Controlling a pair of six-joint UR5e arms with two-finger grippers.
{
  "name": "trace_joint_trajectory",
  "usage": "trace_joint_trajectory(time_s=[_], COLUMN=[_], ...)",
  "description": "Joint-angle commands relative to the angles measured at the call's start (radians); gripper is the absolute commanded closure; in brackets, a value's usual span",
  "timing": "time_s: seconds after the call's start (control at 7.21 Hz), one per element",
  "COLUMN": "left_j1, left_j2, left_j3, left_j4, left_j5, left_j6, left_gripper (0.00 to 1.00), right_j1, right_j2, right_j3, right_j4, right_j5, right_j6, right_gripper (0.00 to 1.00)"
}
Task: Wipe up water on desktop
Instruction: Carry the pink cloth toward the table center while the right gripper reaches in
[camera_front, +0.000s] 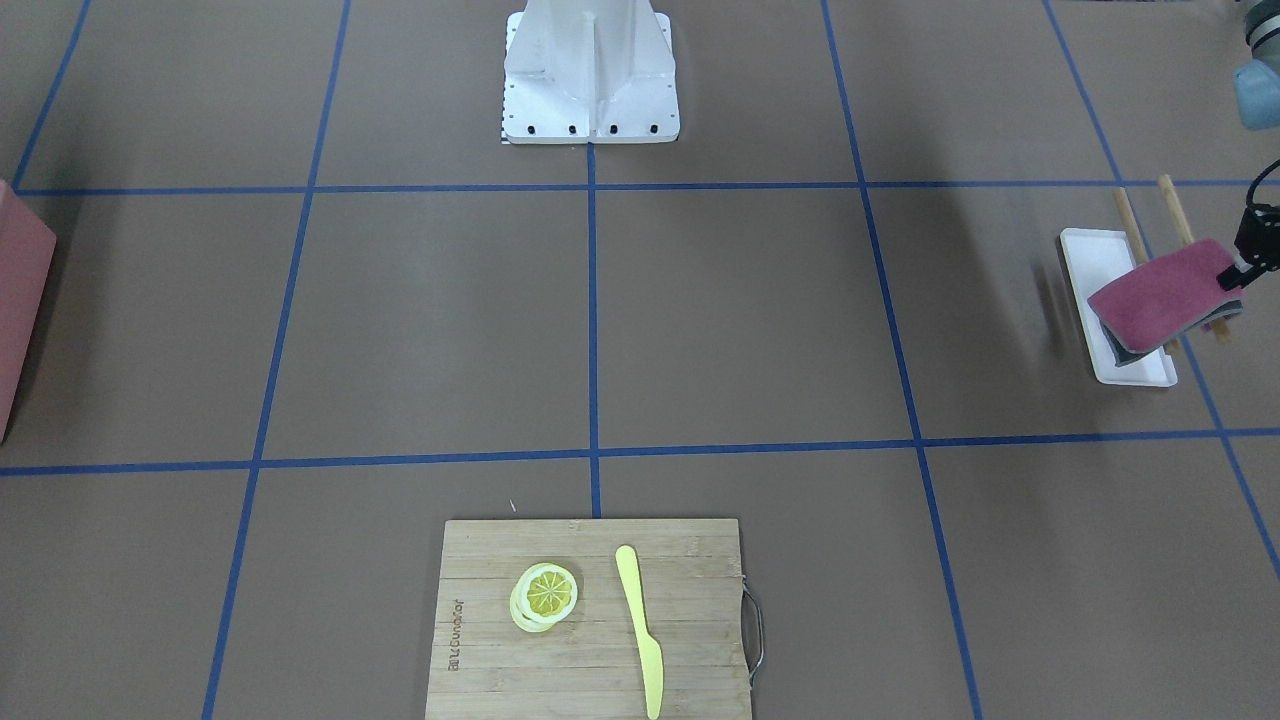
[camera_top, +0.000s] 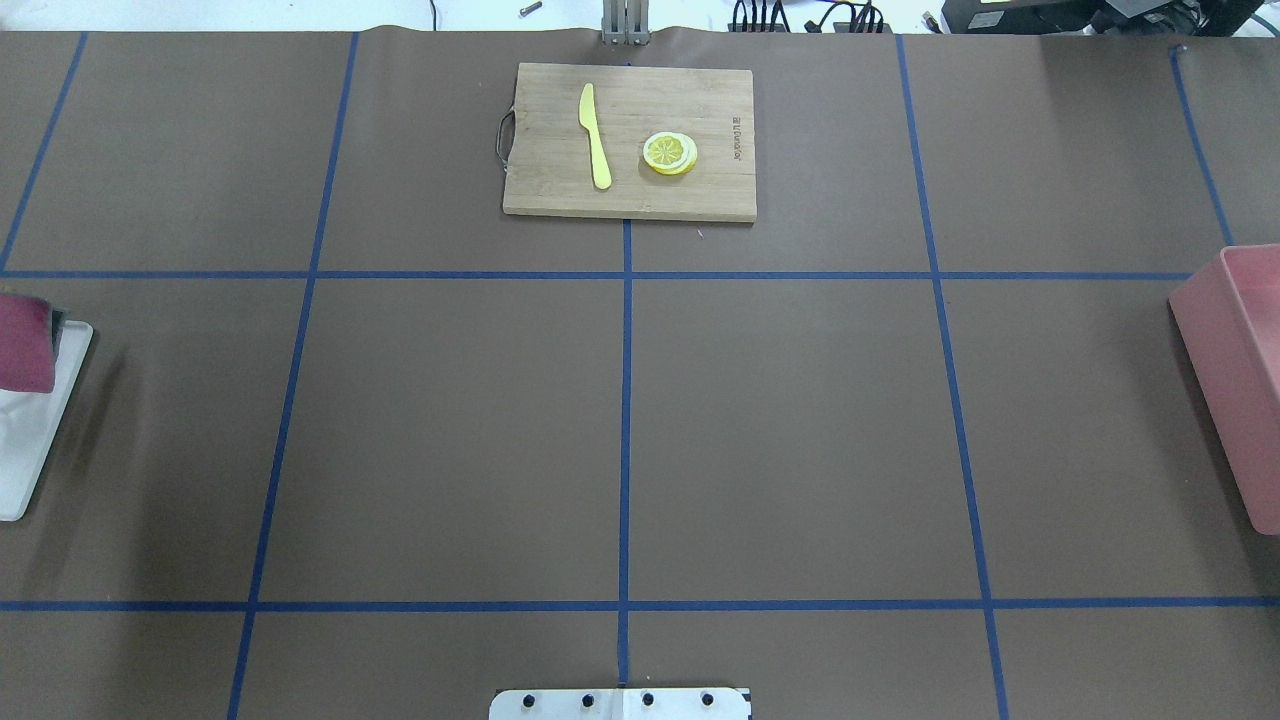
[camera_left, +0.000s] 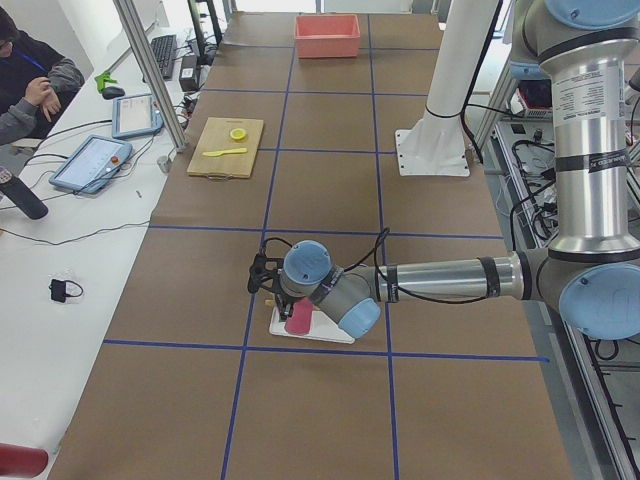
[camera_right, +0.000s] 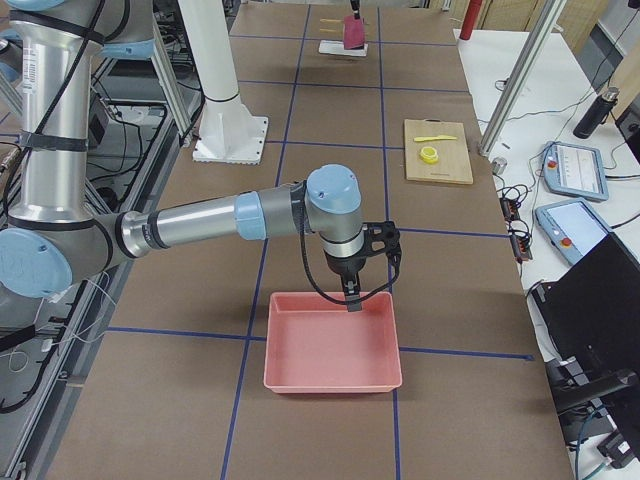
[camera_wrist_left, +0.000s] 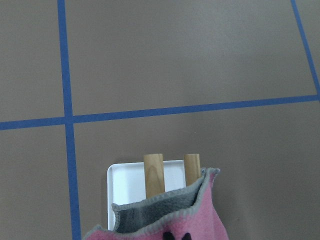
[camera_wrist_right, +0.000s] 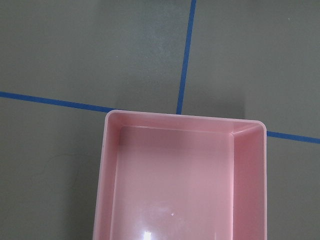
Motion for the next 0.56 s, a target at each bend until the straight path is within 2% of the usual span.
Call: trace_joint_trajectory(time_s=[0.0, 0.14, 0.28, 0.42], left_j1=[-0.07, -0.072, -0.073, -0.073], left_j2=[-0.085, -0.12, -0.172, -0.197], left_j3=[0.0, -0.002, -0.011, -0.015], left_j4=[0.085, 0.099, 0.097, 0.099], left_j5=[-0.06, -0.054, -0.049, -0.037], left_j6=[-0.015, -0.059, -0.198, -0.23], left_gripper=[1.0, 1.0, 1.0, 1.0], right_j1=[0.0, 0.0, 0.0, 0.0], right_j2=[0.002, 0.003, 0.005, -0.001], right_j3=[0.024, 0.026, 0.031, 0.034], right_j4=[0.016, 0.048, 0.097, 0.19], right_j5=[0.0, 0.003, 0.006, 0.011], right_j6=[0.0, 0.033, 0.07, 0.083], right_gripper=[0.0, 0.0, 0.0, 0.01])
